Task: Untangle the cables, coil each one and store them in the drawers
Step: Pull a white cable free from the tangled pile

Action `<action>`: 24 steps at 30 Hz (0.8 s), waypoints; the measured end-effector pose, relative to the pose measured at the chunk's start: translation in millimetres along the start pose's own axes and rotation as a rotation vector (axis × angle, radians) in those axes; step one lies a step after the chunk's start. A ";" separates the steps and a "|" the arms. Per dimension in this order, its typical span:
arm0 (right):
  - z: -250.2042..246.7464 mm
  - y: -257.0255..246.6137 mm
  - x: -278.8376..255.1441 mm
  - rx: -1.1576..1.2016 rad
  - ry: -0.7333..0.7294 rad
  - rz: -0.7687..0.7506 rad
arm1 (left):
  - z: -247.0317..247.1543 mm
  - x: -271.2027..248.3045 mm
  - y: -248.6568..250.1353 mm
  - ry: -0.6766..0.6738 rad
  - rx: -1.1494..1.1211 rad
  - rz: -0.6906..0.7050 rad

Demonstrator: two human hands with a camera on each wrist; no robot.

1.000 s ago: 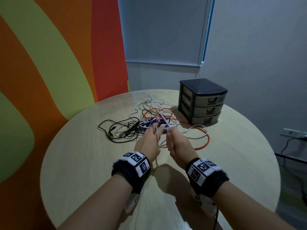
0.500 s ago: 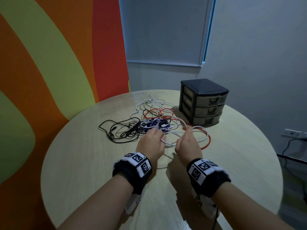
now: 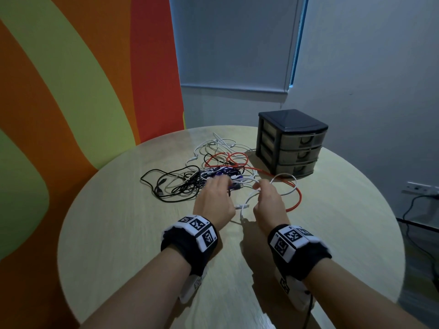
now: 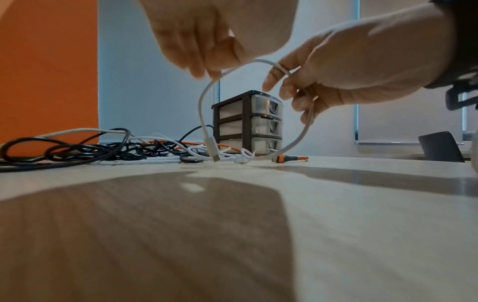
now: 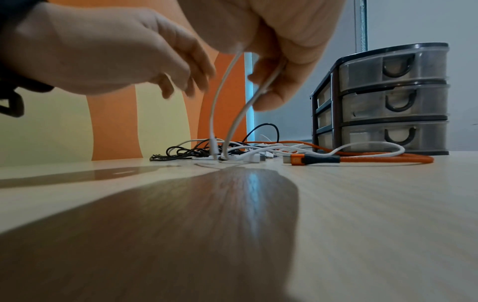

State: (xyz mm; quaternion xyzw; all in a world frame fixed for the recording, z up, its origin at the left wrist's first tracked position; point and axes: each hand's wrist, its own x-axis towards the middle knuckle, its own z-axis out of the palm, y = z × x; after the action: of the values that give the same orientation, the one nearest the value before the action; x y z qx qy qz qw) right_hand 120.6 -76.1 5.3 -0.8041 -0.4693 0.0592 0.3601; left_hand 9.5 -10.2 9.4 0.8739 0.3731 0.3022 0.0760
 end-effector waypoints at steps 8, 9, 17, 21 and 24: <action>-6.8 -2.6 -4.4 0.076 0.092 -0.156 | 12.7 1.0 -4.3 -0.118 -0.024 -0.008; -6.3 -2.5 -4.5 0.079 0.109 -0.172 | 12.8 2.0 -5.9 -0.102 -0.022 -0.028; 3.3 -2.2 -3.1 0.223 0.130 -0.202 | 5.3 6.5 -8.8 0.089 -0.165 -0.301; 3.0 -0.3 -3.0 0.105 0.119 -0.113 | -4.0 4.8 -7.9 0.111 -0.007 -0.375; 0.6 1.9 -1.7 -0.058 0.094 0.006 | -9.5 4.1 -7.4 0.107 -0.012 -0.415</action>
State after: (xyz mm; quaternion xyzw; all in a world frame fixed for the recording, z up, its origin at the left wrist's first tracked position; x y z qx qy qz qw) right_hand 120.7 -77.8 3.3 -0.8175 -0.4507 0.0088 0.3584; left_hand 1.6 -2.9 16.4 0.7606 0.5468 0.3282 0.1219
